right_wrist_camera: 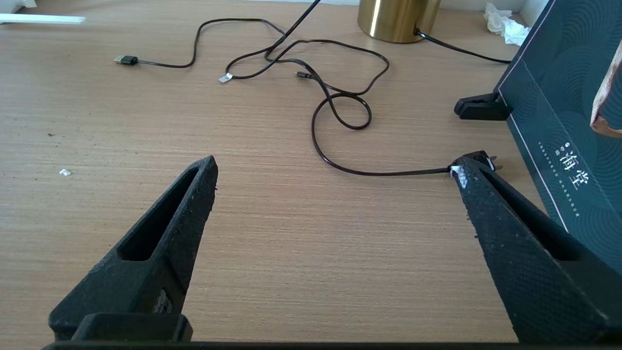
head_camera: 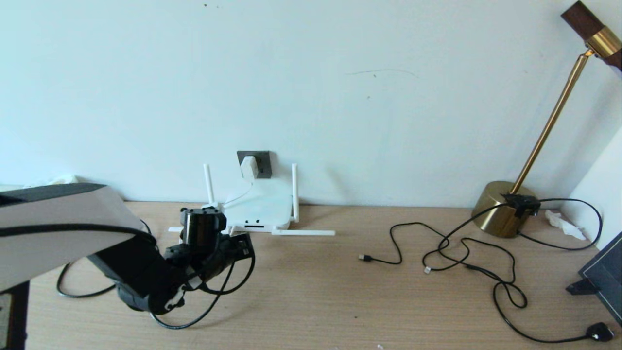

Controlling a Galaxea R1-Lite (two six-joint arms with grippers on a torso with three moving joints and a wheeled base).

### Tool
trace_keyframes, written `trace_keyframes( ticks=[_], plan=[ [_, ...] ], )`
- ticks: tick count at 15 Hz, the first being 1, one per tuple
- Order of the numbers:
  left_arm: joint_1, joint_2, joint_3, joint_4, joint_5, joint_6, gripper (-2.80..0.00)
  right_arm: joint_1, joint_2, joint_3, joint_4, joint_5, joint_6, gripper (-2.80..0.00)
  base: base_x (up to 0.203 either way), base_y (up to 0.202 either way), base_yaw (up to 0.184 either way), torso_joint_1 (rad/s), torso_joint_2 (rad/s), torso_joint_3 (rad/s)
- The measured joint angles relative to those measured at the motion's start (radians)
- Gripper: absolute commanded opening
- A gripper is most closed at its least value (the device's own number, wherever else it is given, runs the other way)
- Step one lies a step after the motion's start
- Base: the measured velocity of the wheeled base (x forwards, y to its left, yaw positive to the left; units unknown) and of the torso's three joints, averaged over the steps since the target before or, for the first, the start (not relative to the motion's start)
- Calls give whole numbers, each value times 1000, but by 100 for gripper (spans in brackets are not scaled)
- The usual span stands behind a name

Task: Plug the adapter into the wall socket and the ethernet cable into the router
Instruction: Align cable and router interface

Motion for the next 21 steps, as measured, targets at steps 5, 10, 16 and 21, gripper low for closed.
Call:
trace_keyframes(
  ticks=[5,10,16,21],
  plan=[
    [0,37,35,-94,16,8,-280,0,0,0,0,-1,0,0,0,0,0,0,0,0],
    [1,42,38,-96,19,96,-280,0,0,0,0,0,0,0,0,0,0,0,0,0],
    [2,55,19,-109,34,109,-280,0,0,0,0,0,0,0,0,0,0,0,0,0],
    [6,71,-2,-109,37,107,-280,0,0,0,0,0,0,0,0,0,0,0,0,0]
  ],
)
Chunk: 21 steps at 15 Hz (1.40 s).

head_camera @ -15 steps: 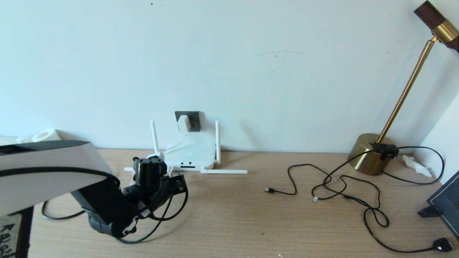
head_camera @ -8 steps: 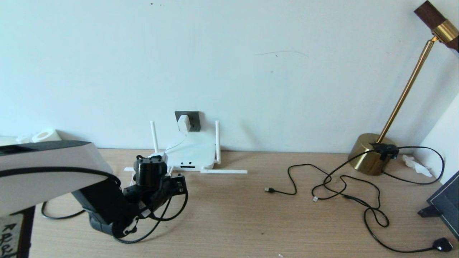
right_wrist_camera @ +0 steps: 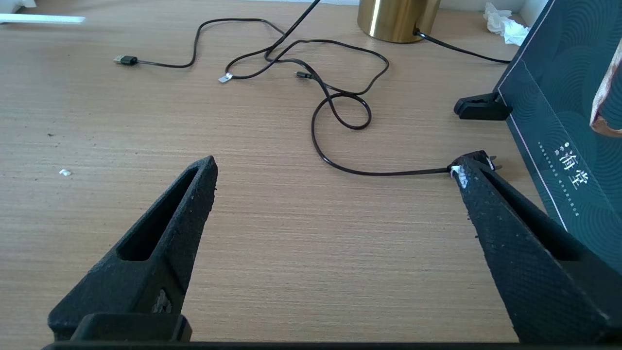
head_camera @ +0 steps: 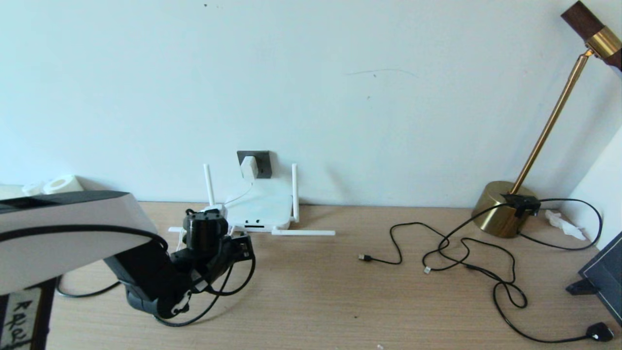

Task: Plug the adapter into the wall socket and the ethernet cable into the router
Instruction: Align cable and router interface

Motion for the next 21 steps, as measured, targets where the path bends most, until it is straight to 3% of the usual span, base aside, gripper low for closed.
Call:
trace_keyframes(
  ticks=[21],
  plan=[
    [-11,19,-37,-12,3,9,-280,0,0,0,0,0,0,0,0,0,0,0,0,0]
  ],
)
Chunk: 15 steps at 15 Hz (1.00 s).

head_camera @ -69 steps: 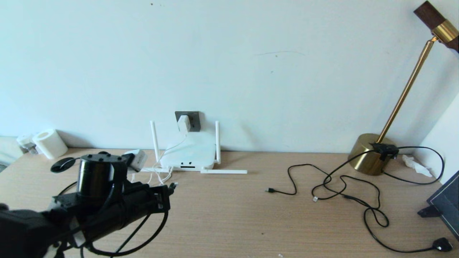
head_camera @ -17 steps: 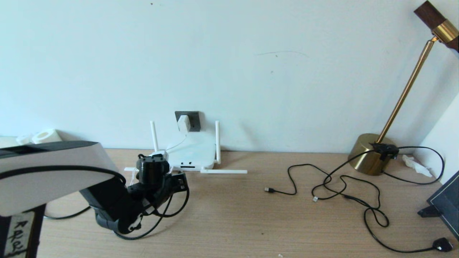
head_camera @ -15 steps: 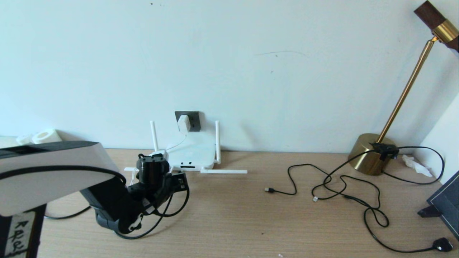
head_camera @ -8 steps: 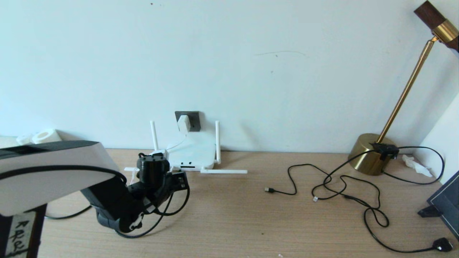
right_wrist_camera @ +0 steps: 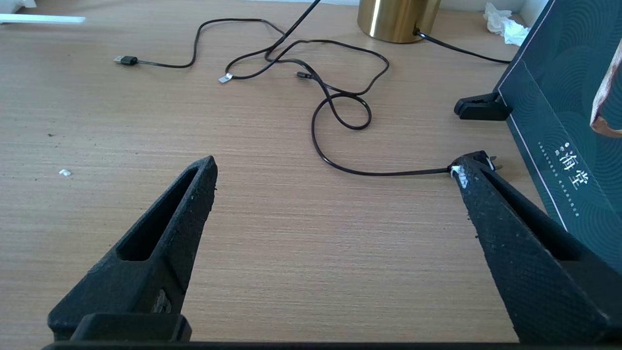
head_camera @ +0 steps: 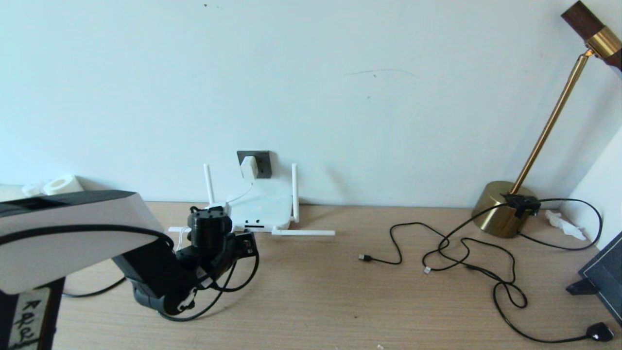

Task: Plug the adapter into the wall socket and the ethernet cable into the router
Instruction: Align cable and router interface

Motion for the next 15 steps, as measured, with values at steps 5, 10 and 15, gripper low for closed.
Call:
trace_keyframes(
  ticks=[5,10,15],
  plan=[
    [0,0,0,0,0,3,-280,0,0,0,0,0,0,0,0,0,0,0,0,0],
    [1,0,-1,0,0,3,-280,0,0,0,0,0,0,0,0,0,0,0,0,0],
    [3,0,-1,0,0,3,-280,0,0,0,0,0,0,0,0,0,0,0,0,0]
  ],
)
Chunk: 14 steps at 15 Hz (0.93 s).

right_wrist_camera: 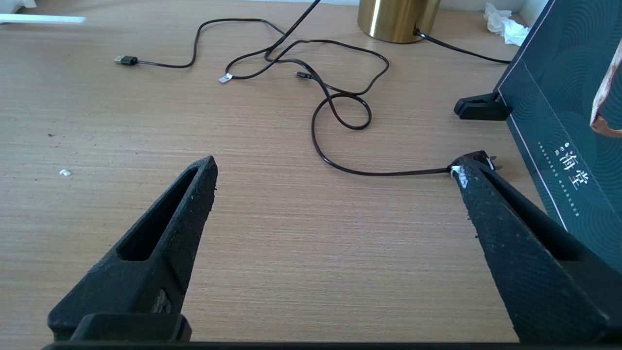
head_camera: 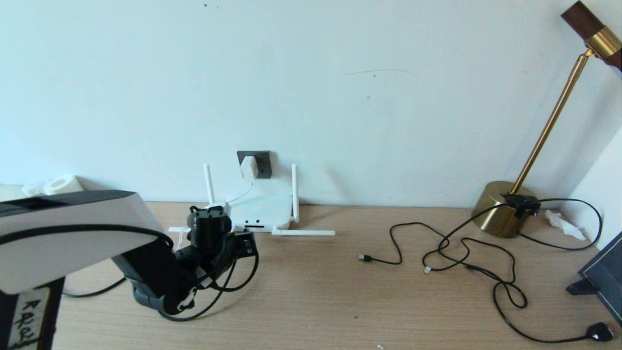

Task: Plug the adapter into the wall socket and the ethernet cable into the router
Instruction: Align cable and router interface

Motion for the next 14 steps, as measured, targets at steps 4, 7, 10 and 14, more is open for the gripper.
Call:
trace_keyframes(
  ticks=[4,7,10,14],
  plan=[
    [3,0,0,0,0,0,-280,0,0,0,0,0,0,0,0,0,0,0,0,0],
    [5,0,0,0,0,0,-280,0,0,0,0,0,0,0,0,0,0,0,0,0],
    [6,1,0,0,0,0,-280,0,0,0,0,0,0,0,0,0,0,0,0,0],
    [6,10,-12,0,0,0,-280,0,0,0,0,0,0,0,0,0,0,0,0,0]
  ],
)
